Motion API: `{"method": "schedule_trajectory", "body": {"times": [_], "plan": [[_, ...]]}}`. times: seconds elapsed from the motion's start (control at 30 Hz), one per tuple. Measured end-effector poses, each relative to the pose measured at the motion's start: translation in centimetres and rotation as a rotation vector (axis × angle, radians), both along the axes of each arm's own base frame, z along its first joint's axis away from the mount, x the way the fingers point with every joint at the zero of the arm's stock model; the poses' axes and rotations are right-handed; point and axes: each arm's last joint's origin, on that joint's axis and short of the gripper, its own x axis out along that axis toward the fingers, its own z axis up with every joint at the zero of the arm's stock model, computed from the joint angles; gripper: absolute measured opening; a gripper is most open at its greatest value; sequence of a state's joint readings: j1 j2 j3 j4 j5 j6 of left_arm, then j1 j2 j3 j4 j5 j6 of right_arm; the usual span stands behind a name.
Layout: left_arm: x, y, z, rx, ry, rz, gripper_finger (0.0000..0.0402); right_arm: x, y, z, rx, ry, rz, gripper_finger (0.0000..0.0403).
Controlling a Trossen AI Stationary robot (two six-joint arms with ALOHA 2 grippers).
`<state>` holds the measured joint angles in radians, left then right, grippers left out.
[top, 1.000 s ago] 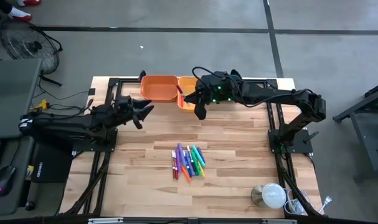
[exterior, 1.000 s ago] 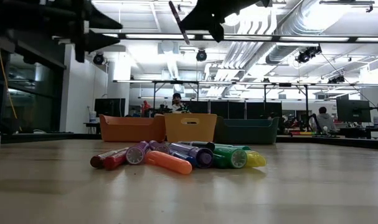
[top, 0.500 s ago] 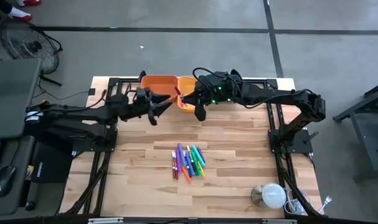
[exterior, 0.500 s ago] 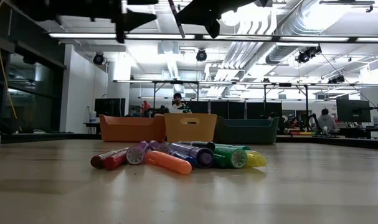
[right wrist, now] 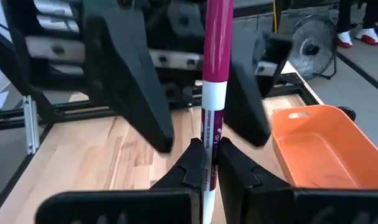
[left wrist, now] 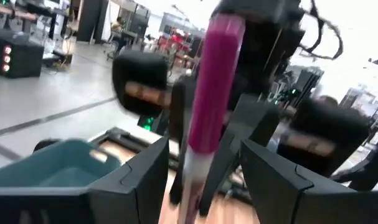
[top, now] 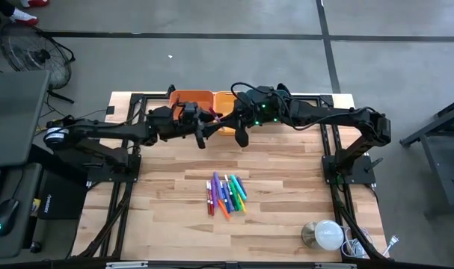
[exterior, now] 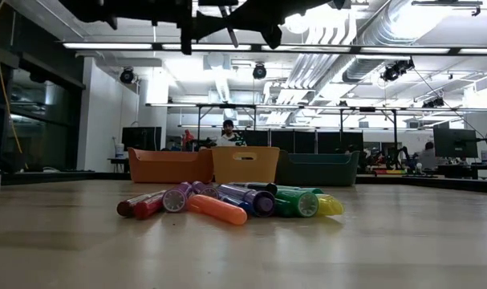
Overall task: Pick & Place Markers
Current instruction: Put the purple marker into the orange bin
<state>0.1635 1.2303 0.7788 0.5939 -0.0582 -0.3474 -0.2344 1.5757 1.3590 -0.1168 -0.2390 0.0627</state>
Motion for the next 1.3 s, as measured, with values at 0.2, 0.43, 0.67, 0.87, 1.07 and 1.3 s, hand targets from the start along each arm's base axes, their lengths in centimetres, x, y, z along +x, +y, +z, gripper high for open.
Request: {"method": "schedule_trajectory", "body": {"times": [0.2, 0.43, 0.67, 0.87, 1.07, 1.3], "plan": [[0.2, 0.0, 0.0, 0.0, 0.005, 0.004, 0.0137, 0.0, 0.0, 0.0, -0.013, 0.006, 0.016, 0.0015], [0.2, 0.1, -0.3, 0.001, 0.039, 0.028, 0.0029, -0.1, 0.1, -0.1, -0.007, 0.012, 0.035, 0.0014], [0.2, 0.1, -0.4, -0.001, 0.048, 0.044, 0.0029, -0.1, 0.1, -0.1, -0.022, 0.015, 0.044, 0.0011], [0.1, 0.2, -0.4, 0.011, 0.051, 0.057, 0.0029, -0.1, 0.0, -0.1, -0.028, 0.015, 0.041, 0.0025], [0.1, 0.3, -0.4, 0.005, 0.054, 0.085, 0.0029, -0.1, 0.0, -0.2, -0.035, 0.02, 0.031, 0.0088], [-0.3, 1.7, -0.6, 0.026, 0.099, 0.183, 0.0029, -1.8, -1.1, -0.3, -0.044, 0.143, -0.114, 0.0142]]}}
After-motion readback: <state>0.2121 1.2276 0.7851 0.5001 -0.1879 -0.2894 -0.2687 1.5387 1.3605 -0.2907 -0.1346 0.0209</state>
